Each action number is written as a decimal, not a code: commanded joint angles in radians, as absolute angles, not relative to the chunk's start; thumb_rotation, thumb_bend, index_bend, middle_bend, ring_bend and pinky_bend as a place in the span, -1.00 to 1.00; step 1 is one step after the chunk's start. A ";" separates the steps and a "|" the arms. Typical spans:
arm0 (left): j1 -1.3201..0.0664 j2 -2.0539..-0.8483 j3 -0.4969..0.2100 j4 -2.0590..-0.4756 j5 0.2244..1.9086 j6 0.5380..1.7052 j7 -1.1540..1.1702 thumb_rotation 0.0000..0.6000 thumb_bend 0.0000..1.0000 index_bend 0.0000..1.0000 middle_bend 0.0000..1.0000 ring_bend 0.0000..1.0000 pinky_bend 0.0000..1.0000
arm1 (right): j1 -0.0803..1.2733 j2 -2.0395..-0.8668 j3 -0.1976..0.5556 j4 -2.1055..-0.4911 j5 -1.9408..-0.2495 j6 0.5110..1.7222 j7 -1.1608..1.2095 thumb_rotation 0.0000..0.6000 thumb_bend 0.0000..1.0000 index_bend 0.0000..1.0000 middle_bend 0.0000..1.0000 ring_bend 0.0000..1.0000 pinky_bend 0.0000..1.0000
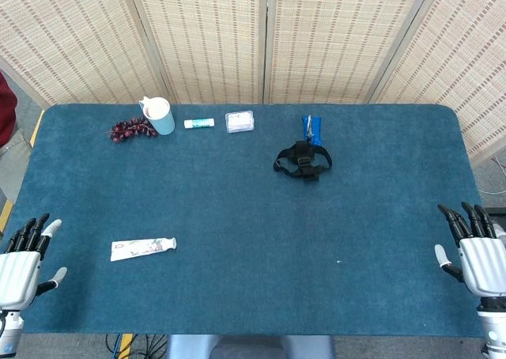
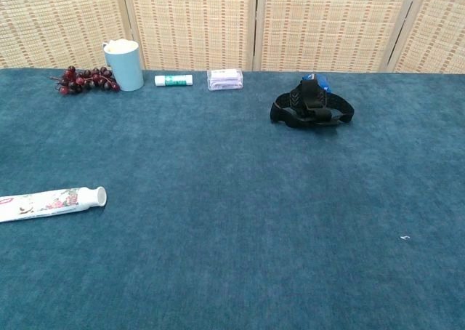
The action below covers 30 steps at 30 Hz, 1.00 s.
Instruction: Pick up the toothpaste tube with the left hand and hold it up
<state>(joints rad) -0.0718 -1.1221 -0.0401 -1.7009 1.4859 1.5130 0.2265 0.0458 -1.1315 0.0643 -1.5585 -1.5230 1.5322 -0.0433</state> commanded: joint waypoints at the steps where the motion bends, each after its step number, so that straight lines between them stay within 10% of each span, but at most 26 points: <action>1: -0.073 -1.122 -0.040 -1.700 1.484 1.509 0.227 1.00 -0.63 -1.00 -0.92 -0.95 -0.78 | 0.046 -1.132 0.064 -1.558 -1.522 1.531 -0.045 1.00 -0.35 -0.73 -0.50 -0.92 -1.00; 30: -0.333 -1.244 -0.077 -1.708 1.406 1.134 0.251 1.00 -0.63 -0.81 -0.87 -0.88 -0.78 | 0.051 -1.104 0.093 -1.557 -1.499 1.540 -0.035 1.00 -0.35 -0.73 -0.52 -0.92 -1.00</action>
<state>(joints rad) -0.3143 -1.2132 -0.0725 -1.7251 1.4214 1.1495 0.2358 0.0516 -1.1038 0.0929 -1.5574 -1.4992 1.5399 -0.0353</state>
